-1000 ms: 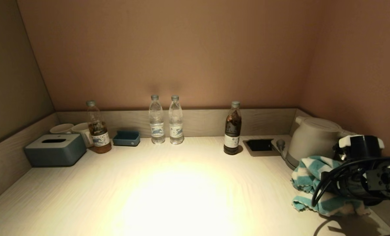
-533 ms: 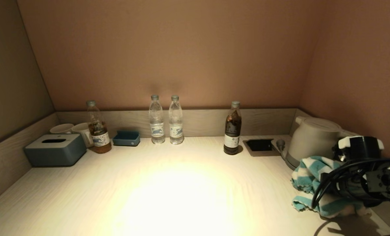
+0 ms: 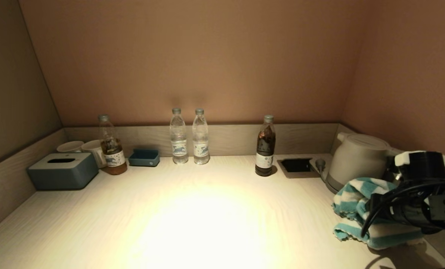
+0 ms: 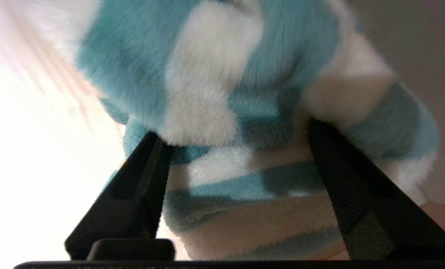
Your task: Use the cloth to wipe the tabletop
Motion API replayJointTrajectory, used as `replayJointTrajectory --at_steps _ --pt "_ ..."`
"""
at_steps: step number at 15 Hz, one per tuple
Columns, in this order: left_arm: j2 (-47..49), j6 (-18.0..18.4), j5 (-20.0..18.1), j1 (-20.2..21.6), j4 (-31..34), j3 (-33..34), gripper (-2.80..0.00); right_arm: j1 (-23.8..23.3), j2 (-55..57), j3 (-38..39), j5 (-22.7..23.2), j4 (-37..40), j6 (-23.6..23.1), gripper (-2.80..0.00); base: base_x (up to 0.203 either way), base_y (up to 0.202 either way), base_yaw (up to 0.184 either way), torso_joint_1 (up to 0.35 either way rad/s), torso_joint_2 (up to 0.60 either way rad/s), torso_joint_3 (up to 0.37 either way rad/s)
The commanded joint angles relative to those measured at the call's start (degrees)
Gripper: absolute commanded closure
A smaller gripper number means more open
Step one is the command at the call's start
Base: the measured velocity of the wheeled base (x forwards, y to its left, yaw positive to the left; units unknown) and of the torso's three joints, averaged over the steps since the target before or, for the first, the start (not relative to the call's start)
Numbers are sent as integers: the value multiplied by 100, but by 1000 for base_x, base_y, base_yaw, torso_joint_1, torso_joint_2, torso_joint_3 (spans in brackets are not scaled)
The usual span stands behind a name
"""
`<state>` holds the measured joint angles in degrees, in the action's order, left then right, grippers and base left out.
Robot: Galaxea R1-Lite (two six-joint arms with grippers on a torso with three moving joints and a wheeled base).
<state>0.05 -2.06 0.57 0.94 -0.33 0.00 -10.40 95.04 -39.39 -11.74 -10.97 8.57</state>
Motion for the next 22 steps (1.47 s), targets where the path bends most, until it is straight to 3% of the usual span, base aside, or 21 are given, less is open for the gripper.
replayJointTrajectory --at_steps 1,5,17,18,22 --pt "4 -5 4 3 -2 0 0 201 -911 -4 -9 15 -39 -280 0 0 0 0 0 0" --pt "4 -5 4 3 -2 0 0 651 -1592 -11 -13 29 -69 -280 0 0 0 0 0 0" --pt "4 -5 4 3 -2 0 0 1382 -3194 45 -4 108 -196 -280 0 0 0 0 0 0" --pt "4 -5 4 3 -2 0 0 1517 -3508 45 -4 183 -278 0 0 0 0 0 0 0" --pt "4 -5 4 3 -2 0 0 1752 -4028 10 -4 341 -593 0 0 0 0 0 0 0"
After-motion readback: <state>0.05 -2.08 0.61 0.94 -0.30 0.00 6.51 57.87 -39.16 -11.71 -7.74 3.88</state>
